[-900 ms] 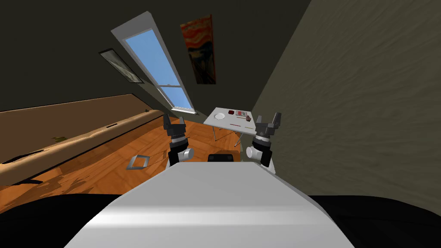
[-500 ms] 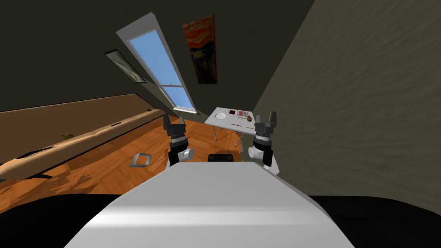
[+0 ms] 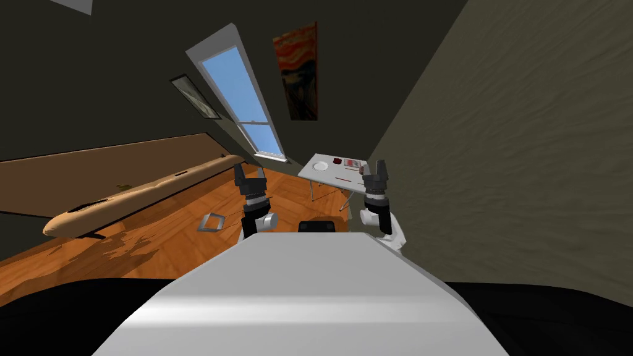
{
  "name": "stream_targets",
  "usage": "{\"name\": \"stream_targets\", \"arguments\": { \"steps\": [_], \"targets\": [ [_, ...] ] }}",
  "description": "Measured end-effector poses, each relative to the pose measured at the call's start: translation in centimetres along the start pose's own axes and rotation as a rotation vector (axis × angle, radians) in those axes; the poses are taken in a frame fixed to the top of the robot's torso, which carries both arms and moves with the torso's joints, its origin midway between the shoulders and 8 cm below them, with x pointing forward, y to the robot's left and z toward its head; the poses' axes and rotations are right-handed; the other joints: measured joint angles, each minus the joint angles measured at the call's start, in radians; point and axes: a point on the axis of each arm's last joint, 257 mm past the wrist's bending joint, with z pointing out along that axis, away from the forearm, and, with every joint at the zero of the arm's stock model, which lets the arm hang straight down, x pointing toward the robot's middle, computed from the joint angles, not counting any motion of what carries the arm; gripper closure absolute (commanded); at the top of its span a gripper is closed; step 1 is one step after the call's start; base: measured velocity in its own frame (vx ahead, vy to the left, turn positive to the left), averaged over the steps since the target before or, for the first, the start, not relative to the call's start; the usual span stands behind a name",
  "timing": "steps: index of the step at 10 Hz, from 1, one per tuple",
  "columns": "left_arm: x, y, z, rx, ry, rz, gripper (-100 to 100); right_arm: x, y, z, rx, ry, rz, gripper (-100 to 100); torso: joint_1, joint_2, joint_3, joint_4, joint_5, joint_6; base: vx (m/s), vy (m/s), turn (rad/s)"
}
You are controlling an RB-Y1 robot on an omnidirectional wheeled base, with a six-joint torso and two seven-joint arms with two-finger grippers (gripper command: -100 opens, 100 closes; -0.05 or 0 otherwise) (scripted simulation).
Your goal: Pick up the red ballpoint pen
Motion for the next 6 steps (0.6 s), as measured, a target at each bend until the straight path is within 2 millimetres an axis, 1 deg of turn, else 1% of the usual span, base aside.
{"name": "stream_targets", "arguments": {
  "steps": [2, 4, 6],
  "targets": [
    [0.0, 0.0, 0.0, 0.000, 0.000, 0.000, 0, 0.8, -0.4, 0.3, -0.006, 0.068, -0.065, -100, 0.000, 0.000, 0.000, 0.000, 0.000, 0.000, -0.026, 0.041, 0.081],
    [0.0, 0.0, 0.0, 0.000, 0.000, 0.000, 0, 1.6, -1.2, 0.7, -0.014, 0.147, -0.144, -100, 0.001, 0.000, 0.000, 0.000, 0.000, 0.000, -0.035, 0.073, 0.211],
    [0.0, 0.0, 0.0, 0.000, 0.000, 0.000, 0, 2.3, -2.0, 0.7, -0.024, 0.221, -0.221, -100, 0.001, 0.000, 0.000, 0.000, 0.000, 0.001, -0.011, 0.065, 0.066]
  ]
}}
